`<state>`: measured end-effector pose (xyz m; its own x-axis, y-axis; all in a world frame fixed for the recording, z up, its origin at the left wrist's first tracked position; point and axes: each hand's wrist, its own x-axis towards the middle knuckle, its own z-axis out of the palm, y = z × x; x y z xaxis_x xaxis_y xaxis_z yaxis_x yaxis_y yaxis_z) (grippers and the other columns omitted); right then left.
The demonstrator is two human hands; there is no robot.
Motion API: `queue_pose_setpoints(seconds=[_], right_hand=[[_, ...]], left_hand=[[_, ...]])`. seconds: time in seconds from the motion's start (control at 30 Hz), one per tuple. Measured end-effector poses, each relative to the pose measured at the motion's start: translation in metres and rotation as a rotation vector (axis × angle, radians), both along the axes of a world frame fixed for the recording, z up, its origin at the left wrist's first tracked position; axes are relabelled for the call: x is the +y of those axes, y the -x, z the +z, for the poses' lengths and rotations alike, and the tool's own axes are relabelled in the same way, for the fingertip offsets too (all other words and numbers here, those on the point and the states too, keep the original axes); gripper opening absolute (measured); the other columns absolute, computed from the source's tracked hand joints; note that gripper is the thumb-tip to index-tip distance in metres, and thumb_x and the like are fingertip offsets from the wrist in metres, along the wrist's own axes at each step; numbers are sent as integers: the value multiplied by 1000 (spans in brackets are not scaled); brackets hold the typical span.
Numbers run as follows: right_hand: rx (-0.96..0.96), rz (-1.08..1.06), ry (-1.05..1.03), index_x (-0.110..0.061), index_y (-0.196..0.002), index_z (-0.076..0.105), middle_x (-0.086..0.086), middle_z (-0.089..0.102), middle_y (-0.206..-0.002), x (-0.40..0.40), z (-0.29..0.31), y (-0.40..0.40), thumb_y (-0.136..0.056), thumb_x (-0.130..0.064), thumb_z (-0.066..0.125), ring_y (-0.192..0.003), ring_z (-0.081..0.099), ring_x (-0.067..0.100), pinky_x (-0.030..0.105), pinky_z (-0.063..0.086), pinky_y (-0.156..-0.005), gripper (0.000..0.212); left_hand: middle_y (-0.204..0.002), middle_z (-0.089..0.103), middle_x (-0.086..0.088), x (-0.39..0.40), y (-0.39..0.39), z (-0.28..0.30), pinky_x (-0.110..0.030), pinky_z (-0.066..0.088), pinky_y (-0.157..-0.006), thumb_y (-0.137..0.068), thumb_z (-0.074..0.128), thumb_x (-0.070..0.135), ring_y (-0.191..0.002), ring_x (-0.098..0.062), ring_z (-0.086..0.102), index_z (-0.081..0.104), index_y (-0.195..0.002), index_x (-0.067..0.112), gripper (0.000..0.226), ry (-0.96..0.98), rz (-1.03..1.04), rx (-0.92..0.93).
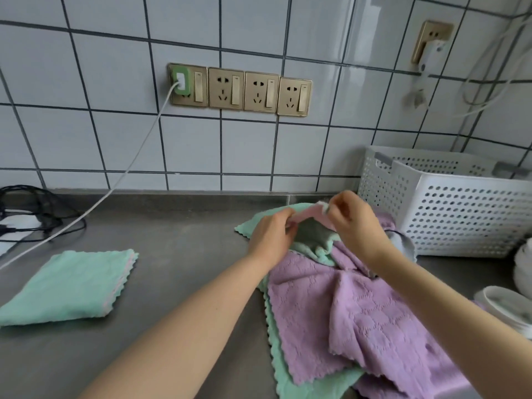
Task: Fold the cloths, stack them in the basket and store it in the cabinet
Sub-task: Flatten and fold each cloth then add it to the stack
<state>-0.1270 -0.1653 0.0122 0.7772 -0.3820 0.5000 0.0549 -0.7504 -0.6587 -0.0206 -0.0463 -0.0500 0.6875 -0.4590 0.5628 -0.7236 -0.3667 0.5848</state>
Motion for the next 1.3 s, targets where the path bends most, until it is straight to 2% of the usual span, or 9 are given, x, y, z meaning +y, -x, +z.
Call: queue_pose_setpoints(seconds=[0.1,0.27,0.4,0.5,0.6,0.67,0.77,1.0,1.3], right_hand=[[-164,35,-111,-1,-87,50,2,49,-73,8,24,8,-93,-7,40,-63,42,10,25,33,-58,13],[-261,184,-113,-14,-92,47,-4,47,-76,20,58,23,-86,-14,42,-67,44,4,25,37,-66,8],[-180,152,419,-11,-112,49,5,52,-98,33,79,33,-73,-18,56,-78,45,9,20,39,-69,40],[-262,50,559,-6,-109,59,4,46,-98,48,90,28,-77,-1,64,-78,43,12,16,35,-68,33],[-310,-9,380,-6,-100,68,3,47,-91,66,104,35,-81,3,63,-77,45,14,4,32,-66,22],[-256,48,315,-8,-101,70,5,52,-94,77,107,43,-86,-5,62,-84,48,15,10,34,-73,17],[-192,178,144,-13,-93,70,4,63,-93,94,105,58,-89,-9,61,-88,58,17,25,43,-76,11],[-130,352,-419,-9,-63,53,-2,38,-51,119,99,79,-83,-12,70,-43,32,9,18,27,-42,26],[435,23,86,-17,-50,29,-8,28,-33,102,-21,36,-82,-29,71,-26,31,8,25,30,-40,54]], left_hand=[[-74,65,-4,15,-4,8,-33,38,-57,-92,56,19,-73,-27,61,66,-86,14,13,-9,38,-15],[-88,73,-6,50,-17,32,-34,50,-67,-85,57,6,-81,-25,65,69,-95,13,17,130,182,-27],[-83,67,0,88,-10,75,-24,43,-65,-84,56,-2,-77,-18,61,66,-95,9,18,400,269,-129],[-83,64,4,125,0,109,-23,44,-68,-83,58,-3,-77,-13,58,65,-93,7,16,441,294,-216],[-84,67,1,172,7,131,-16,45,-72,-80,63,-3,-80,-14,63,69,-89,10,18,350,227,-111],[-88,69,5,204,19,140,-7,43,-75,-80,65,-4,-85,-6,64,70,-87,17,23,274,126,43],[-93,70,7,253,40,140,-16,45,-78,-81,70,2,-88,-4,63,72,-89,23,23,227,47,238],[-78,74,-4,320,80,150,-20,56,-58,-82,64,0,-70,-12,71,67,-89,7,10,582,-49,541],[-54,43,-5,301,31,31,-23,32,-46,-79,72,11,-46,-13,42,53,-62,6,26,-84,264,435]])
